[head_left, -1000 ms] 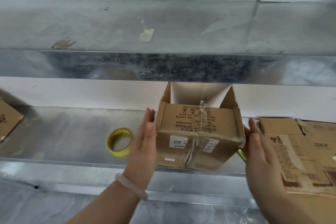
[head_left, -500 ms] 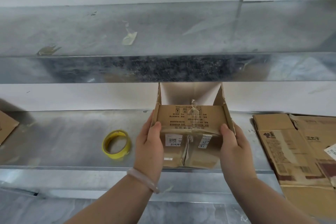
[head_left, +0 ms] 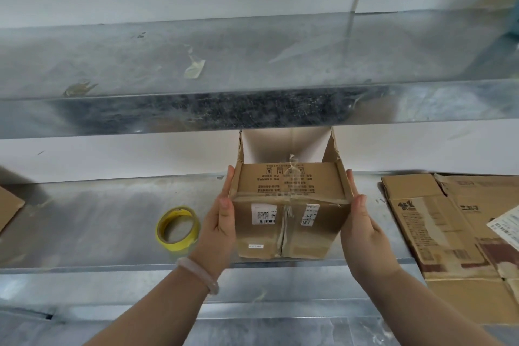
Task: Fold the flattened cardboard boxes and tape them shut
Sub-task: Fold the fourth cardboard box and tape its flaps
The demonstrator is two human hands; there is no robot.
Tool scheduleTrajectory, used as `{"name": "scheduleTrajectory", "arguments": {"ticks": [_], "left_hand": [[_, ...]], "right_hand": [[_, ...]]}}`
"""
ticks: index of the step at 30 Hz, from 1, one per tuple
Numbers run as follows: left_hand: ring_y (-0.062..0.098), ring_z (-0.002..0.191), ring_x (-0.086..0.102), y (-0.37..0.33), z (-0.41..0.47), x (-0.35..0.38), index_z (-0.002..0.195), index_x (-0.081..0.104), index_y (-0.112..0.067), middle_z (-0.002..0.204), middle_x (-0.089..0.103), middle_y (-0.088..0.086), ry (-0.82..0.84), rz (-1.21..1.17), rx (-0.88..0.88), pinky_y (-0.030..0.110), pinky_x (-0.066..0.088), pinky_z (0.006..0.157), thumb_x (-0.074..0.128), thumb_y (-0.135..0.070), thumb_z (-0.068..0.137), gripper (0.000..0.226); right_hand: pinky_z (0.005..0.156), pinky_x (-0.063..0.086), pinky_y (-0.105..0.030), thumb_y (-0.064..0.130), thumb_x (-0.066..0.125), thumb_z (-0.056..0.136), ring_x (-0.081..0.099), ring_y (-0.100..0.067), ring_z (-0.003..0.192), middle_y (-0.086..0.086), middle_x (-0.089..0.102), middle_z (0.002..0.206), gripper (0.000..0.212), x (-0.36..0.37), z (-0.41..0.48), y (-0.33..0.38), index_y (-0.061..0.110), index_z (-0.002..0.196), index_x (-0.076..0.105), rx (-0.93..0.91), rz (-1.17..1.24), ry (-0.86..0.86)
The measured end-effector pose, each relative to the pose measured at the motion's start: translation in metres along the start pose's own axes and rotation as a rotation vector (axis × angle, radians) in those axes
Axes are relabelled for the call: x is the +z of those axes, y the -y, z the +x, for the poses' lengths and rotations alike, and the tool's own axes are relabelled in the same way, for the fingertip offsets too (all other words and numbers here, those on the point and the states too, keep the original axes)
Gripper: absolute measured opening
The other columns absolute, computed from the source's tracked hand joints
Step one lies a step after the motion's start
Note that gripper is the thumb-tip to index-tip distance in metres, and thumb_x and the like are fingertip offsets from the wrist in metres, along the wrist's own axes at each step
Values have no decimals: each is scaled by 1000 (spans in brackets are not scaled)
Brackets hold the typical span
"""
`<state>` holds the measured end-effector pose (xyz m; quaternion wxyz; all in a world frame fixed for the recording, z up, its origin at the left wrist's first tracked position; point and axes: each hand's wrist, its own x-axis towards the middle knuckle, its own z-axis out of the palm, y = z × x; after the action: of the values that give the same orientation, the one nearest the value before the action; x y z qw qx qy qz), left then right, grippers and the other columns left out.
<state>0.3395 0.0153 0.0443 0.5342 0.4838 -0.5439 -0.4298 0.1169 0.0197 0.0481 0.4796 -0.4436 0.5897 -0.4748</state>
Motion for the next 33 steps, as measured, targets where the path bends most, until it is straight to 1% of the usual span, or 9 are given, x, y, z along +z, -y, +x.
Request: {"name": "scheduleTrajectory", "arguments": {"ticks": [4, 7, 10, 13, 18, 23, 27, 29, 33], "left_hand": [[10, 140, 34, -5, 3, -18, 146, 21, -37, 151, 36, -8, 14, 146, 30, 46, 31, 115, 35, -69, 90, 66], [11, 146, 16, -19, 9, -21, 147, 13, -49, 159, 16, -9, 49, 615, 235, 38, 25, 116, 43, -79, 79, 80], [7, 145, 10, -32, 20, -13, 138, 44, -44, 154, 21, -19, 169, 879, 337, 36, 20, 118, 49, -72, 79, 66], [2, 143, 12, -36, 21, -15, 128, 52, -45, 145, 32, -28, 165, 796, 266, 33, 17, 118, 49, -69, 74, 60], [-8, 132, 37, -23, -2, -23, 111, 60, -60, 131, 48, -38, -54, 418, 223, 12, 32, 106, 67, -60, 75, 36], [1, 127, 45, -3, -24, -19, 121, 64, -44, 136, 49, -17, -48, 236, 33, 33, 41, 107, 64, -47, 88, 33], [-3, 115, 52, 9, -32, -20, 105, 68, -43, 118, 60, -20, 104, 95, -332, 18, 40, 96, 48, -64, 88, 34], [2, 106, 59, 17, -32, -17, 107, 65, -31, 111, 67, -15, 118, -24, -527, 26, 47, 93, 43, -56, 90, 37], [17, 88, 56, 29, -29, -15, 98, 61, -9, 93, 62, 1, 120, 143, -567, 34, 47, 84, 51, -25, 99, 19]], "right_hand": [[115, 26, -35, 74, 23, 91, 48, 9, 117, 31, 48, 132, 49, -8, 4, -8, 63, 137, 37, -24, -16, -5], [116, 27, -36, 76, 29, 87, 46, 3, 127, 24, 49, 140, 57, -14, 3, -22, 54, 138, 42, 88, 107, 39], [117, 30, -42, 66, 30, 97, 44, -11, 133, 10, 50, 144, 53, -23, 1, -44, 39, 139, 48, 214, -10, 35], [113, 34, -46, 55, 36, 100, 46, -22, 130, -2, 49, 143, 53, -31, -5, -54, 24, 143, 45, 326, -32, -25], [89, 52, -41, 51, 48, 96, 62, -22, 106, -2, 62, 120, 38, -36, -27, -51, 32, 129, 49, 377, 450, -145], [89, 50, -31, 41, 62, 80, 67, -7, 104, 1, 69, 121, 36, -35, -50, -26, 36, 116, 62, 17, 515, -122], [83, 54, -18, 37, 84, 73, 60, -3, 114, 13, 62, 128, 76, -39, -52, -12, 39, 139, 46, -287, 29, -86], [98, 48, -26, 47, 76, 79, 49, -5, 129, 18, 53, 139, 75, -37, -48, -4, 40, 145, 41, -442, -212, -155], [112, 37, -35, 43, 61, 86, 44, -16, 136, 9, 50, 146, 64, -18, -28, 21, 18, 143, 47, -895, -667, -209]]}}
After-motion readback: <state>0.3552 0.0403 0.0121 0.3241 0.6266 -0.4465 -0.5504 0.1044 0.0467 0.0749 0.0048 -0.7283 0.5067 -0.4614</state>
